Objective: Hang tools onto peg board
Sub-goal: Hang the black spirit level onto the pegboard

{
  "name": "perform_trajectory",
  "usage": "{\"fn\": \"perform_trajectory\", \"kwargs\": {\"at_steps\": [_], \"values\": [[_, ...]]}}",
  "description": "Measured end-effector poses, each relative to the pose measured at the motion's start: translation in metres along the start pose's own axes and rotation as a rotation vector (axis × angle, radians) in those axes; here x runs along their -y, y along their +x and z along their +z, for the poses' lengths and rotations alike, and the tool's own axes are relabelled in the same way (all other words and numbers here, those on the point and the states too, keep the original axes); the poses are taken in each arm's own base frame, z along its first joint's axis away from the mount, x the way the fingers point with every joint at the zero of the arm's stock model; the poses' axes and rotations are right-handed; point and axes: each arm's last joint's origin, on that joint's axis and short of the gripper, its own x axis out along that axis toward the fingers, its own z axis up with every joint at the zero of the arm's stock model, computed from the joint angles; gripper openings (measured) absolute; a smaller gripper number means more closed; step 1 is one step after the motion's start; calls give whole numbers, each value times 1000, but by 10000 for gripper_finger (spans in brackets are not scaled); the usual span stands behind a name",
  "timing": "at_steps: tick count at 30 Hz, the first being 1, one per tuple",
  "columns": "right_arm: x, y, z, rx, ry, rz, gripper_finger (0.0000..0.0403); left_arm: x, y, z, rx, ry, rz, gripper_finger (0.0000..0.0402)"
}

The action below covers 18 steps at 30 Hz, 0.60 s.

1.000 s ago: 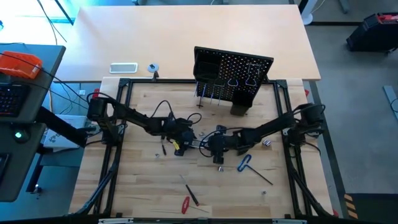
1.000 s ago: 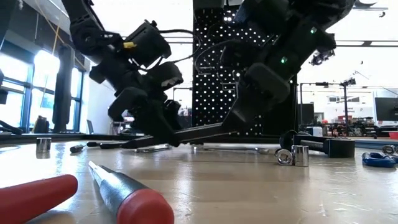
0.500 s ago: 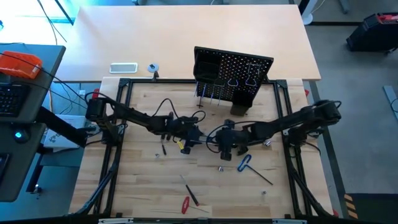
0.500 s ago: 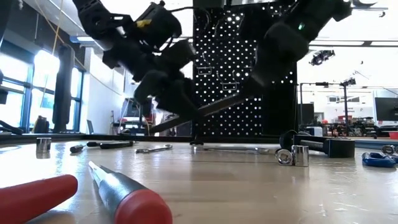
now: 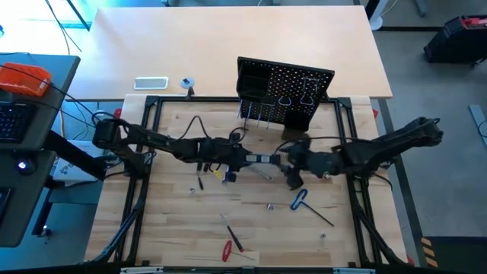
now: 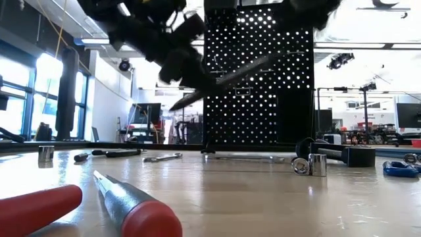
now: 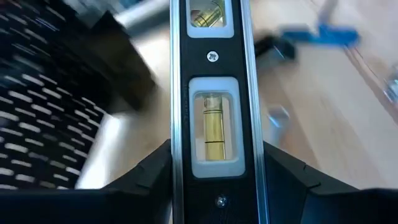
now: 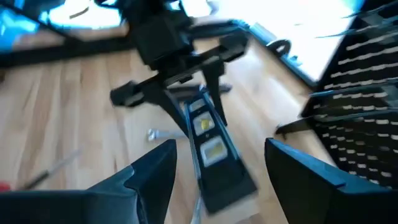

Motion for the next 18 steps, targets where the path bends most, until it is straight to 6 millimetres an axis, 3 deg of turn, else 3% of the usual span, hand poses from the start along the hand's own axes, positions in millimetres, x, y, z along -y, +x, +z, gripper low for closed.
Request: {"fn": "perform_trajectory", "kwargs": {"at_steps": [4,8,18], "values": [[2,-23,6,100,82,-65,239,-5,-11,17,75,13,130,170],[-3,-35,9,182,123,-110,240,-7,-22,37,187,24,285,170],[-20,-29,20,313,78,-150,240,-2,-38,64,353,78,492,170]]}}
